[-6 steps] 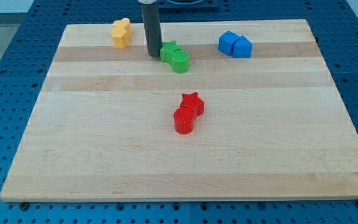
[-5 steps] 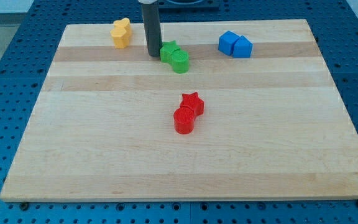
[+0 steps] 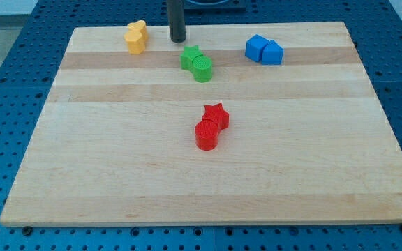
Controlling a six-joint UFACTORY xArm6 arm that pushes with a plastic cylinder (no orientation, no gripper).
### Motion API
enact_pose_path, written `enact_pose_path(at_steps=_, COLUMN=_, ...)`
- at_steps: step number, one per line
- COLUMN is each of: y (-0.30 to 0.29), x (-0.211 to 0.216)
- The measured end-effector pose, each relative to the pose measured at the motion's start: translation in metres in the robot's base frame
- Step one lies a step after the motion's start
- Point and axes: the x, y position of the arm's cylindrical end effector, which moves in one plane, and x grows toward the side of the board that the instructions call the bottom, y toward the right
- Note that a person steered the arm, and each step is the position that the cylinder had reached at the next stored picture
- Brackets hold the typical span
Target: Separate the yellow heart and yellow hexagon
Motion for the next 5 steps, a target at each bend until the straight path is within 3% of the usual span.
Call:
enact_pose_path(at_steps=2, y=-0.016, x=-0.029)
enact_pose_path(at_steps=5, y=-0.109, x=-0.015)
